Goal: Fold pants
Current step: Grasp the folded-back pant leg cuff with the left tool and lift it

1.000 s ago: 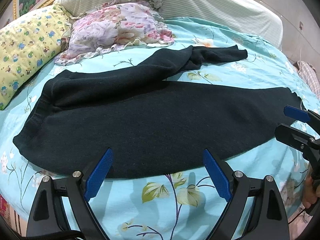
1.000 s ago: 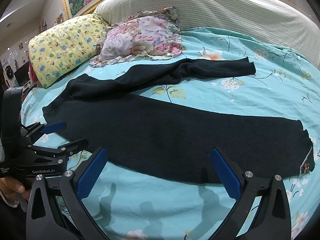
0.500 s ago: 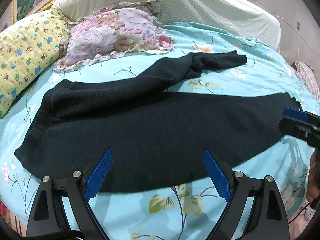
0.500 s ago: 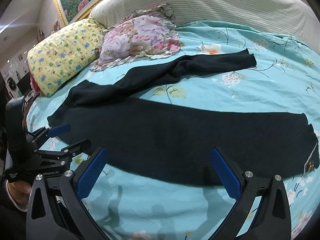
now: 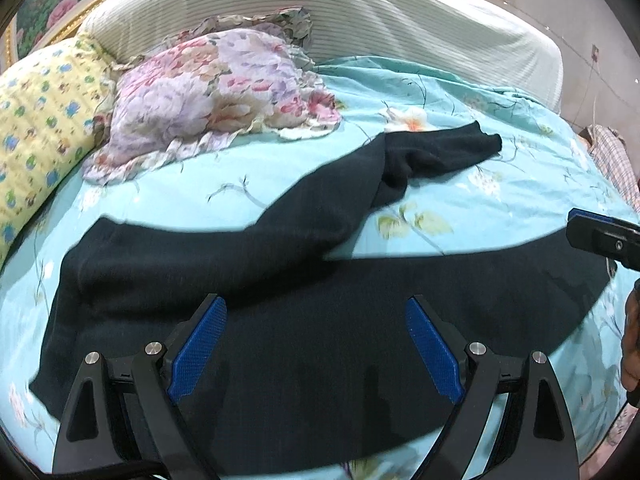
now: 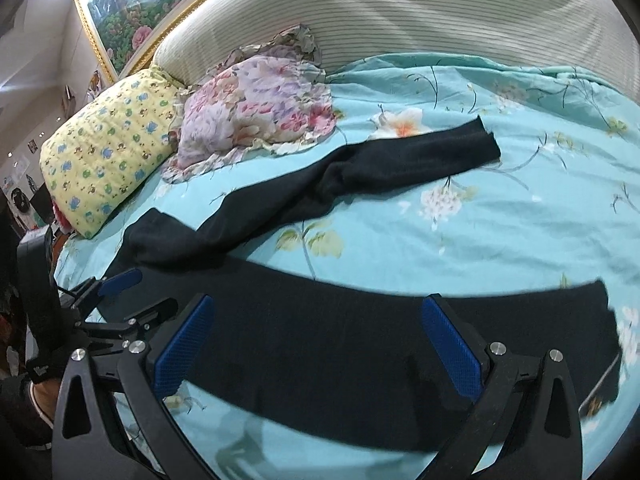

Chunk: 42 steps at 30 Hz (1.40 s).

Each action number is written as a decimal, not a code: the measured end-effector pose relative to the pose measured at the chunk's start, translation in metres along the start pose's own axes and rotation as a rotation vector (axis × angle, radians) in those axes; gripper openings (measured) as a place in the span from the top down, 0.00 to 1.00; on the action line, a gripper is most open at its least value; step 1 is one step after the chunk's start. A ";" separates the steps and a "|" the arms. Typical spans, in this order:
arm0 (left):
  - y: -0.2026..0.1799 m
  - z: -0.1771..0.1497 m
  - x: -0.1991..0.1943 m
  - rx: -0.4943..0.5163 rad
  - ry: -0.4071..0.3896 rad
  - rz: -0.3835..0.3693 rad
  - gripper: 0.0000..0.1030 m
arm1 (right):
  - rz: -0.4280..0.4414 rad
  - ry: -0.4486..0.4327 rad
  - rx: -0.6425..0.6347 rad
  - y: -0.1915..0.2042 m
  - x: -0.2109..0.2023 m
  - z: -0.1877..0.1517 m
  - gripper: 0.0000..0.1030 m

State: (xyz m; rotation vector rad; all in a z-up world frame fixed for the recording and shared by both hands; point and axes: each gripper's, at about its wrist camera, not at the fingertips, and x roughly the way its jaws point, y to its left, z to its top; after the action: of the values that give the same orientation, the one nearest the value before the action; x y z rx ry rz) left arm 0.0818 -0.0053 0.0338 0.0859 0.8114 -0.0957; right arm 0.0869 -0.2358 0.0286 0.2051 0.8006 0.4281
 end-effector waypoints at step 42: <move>-0.011 0.130 0.170 0.135 0.254 -0.308 0.72 | -0.243 0.152 0.125 -0.170 0.158 0.175 0.69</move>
State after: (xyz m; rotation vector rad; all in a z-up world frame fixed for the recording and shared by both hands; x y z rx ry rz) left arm 0.2901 -0.0396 -0.0008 0.1014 1.0681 -0.4372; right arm 0.3616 -0.3203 -0.0120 0.1903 0.9897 0.1653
